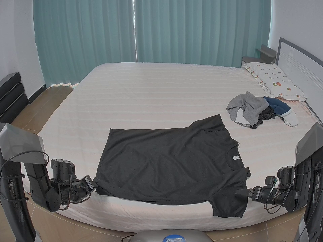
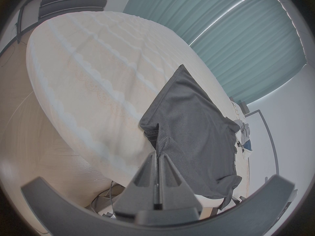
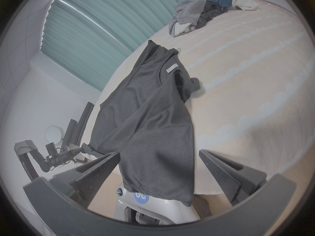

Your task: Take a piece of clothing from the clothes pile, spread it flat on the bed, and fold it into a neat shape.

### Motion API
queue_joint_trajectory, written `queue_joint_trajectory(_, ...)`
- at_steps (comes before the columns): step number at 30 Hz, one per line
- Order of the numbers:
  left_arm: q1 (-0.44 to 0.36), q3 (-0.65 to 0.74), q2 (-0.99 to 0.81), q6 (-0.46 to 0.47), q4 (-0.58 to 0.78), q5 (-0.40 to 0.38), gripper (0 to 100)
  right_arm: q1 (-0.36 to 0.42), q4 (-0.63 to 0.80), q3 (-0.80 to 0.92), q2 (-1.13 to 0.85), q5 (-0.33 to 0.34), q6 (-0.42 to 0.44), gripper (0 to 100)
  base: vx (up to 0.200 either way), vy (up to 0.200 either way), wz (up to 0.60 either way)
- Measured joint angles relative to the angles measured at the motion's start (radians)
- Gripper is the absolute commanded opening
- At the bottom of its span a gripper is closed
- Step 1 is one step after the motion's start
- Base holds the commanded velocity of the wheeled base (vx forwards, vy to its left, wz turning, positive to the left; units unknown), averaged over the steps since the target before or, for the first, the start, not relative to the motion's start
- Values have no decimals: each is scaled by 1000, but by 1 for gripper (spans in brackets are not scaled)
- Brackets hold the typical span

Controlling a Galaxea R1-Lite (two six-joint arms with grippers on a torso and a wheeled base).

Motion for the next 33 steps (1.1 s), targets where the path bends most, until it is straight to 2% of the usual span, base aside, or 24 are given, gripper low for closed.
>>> queue_joint_trajectory(8, 0, 1, 1, 1, 0, 0, 0, 9, 0, 2, 22, 1, -11, 100, 0, 0, 0)
queue_joint_trajectory(9, 0, 1, 1, 1, 0, 0, 0, 10, 0, 2, 25, 0, -12, 0, 0, 0, 0)
queue_joint_trajectory(22, 0, -15, 2, -2, 2, -2, 0, 8, 0, 0, 31, -11, -15, 0, 0, 0, 0)
queue_joint_trajectory(33, 26, -86, 21, 2, 14, 12, 0, -2, 0, -12, 28, -9, -7, 0, 0, 0, 0)
